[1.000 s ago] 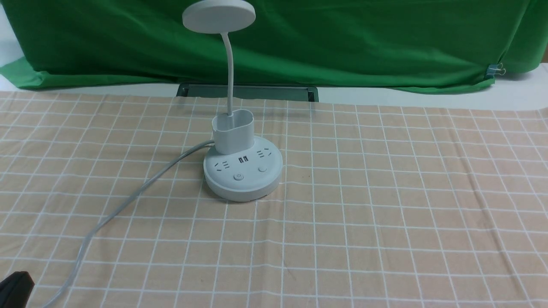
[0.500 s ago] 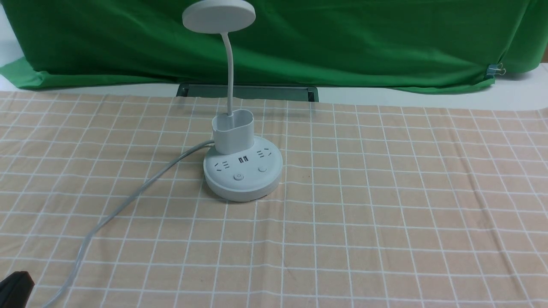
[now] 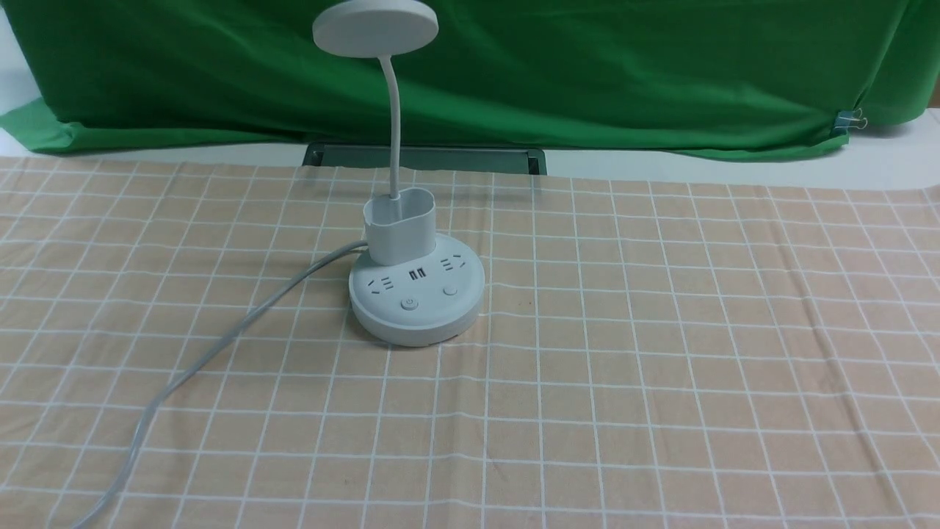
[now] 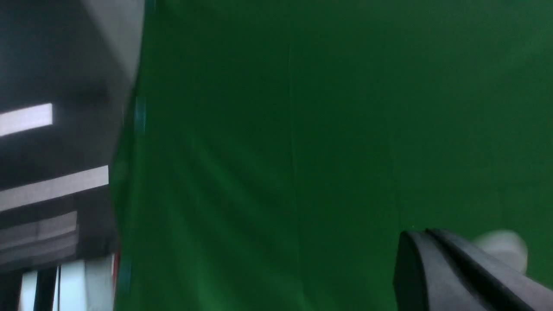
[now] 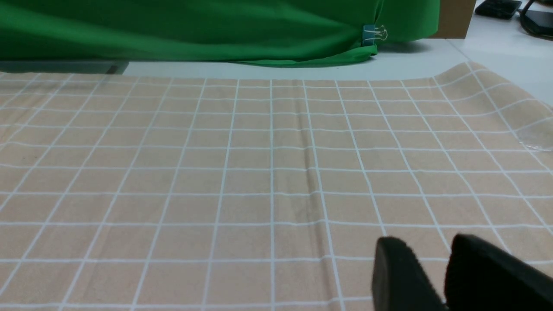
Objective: Turn on the table lamp on the light coffee tablecloth with your hand.
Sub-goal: 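Press the power button on the lamp base to turn the lamp on with the left gripper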
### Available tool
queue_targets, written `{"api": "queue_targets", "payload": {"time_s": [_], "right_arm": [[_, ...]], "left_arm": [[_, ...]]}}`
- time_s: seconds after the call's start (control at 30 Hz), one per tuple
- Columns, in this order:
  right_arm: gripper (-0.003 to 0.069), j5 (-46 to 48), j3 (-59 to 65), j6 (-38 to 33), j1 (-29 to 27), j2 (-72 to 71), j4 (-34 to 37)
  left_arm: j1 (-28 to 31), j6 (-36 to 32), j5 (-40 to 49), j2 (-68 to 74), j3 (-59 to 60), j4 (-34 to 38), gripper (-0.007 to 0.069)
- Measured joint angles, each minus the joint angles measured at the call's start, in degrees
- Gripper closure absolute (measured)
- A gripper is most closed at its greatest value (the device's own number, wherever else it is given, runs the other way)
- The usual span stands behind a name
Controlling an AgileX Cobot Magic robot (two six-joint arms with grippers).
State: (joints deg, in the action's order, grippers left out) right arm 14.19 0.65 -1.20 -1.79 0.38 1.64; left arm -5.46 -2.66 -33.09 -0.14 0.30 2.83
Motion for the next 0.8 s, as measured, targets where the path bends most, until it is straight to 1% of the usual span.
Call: {"api": "queue_targets", "payload": {"time_s": [0.03, 0.2, 0.27, 0.3, 0.33, 0.37, 0.4, 0.43, 0.47, 0.5, 0.53, 0.6, 0.7, 0.77, 0.8], "right_arm": [[0.0421, 0.0, 0.0, 0.0, 0.0, 0.0, 0.0], [0.0421, 0.0, 0.0, 0.0, 0.0, 0.0, 0.0], [0.0421, 0.0, 0.0, 0.0, 0.0, 0.0, 0.0], [0.0421, 0.0, 0.0, 0.0, 0.0, 0.0, 0.0], [0.0421, 0.0, 0.0, 0.0, 0.0, 0.0, 0.0], [0.0421, 0.0, 0.0, 0.0, 0.0, 0.0, 0.0], [0.0421, 0.0, 0.0, 0.0, 0.0, 0.0, 0.0], [0.0421, 0.0, 0.0, 0.0, 0.0, 0.0, 0.0], [0.0421, 0.0, 0.0, 0.0, 0.0, 0.0, 0.0], [0.0421, 0.0, 0.0, 0.0, 0.0, 0.0, 0.0], [0.0421, 0.0, 0.0, 0.0, 0.0, 0.0, 0.0], [0.0421, 0.0, 0.0, 0.0, 0.0, 0.0, 0.0], [0.0421, 0.0, 0.0, 0.0, 0.0, 0.0, 0.0], [0.0421, 0.0, 0.0, 0.0, 0.0, 0.0, 0.0], [0.0421, 0.0, 0.0, 0.0, 0.0, 0.0, 0.0]], "left_arm": [[0.0, 0.3, -3.9, 0.0, 0.0, -0.7, 0.0622], [0.0, 3.4, -13.4, 0.0, 0.0, -1.1, 0.0622], [0.0, 5.4, -14.5, -0.1, -0.5, -1.1, 0.0622], [0.0, 7.1, -12.8, -0.1, -2.2, -1.1, 0.0622], [0.0, 8.4, -9.4, -0.2, -4.6, -1.1, 0.0622], [0.0, 9.7, -1.9, -0.2, -8.4, -1.1, 0.0622], [0.0, 9.9, -0.6, -0.2, -9.1, -1.1, 0.0622], [0.0, 10.6, 8.5, 0.7, -14.8, -1.1, 0.0622], [0.0, 10.7, 15.0, 1.9, -17.4, -1.1, 0.0622], [0.0, 10.3, 18.7, 3.4, -19.8, -1.1, 0.0622], [0.0, 9.6, 26.1, 6.2, -22.5, -1.1, 0.0622], [0.0, 8.4, 32.7, 10.6, -24.2, -1.2, 0.0622], [0.0, 9.1, 41.6, 20.6, -24.3, -0.4, 0.0622], [0.0, 11.3, 46.1, 28.1, -24.1, 1.9, 0.0622], [0.0, 12.3, 48.1, 33.6, -24.1, 5.4, 0.0622]]}}
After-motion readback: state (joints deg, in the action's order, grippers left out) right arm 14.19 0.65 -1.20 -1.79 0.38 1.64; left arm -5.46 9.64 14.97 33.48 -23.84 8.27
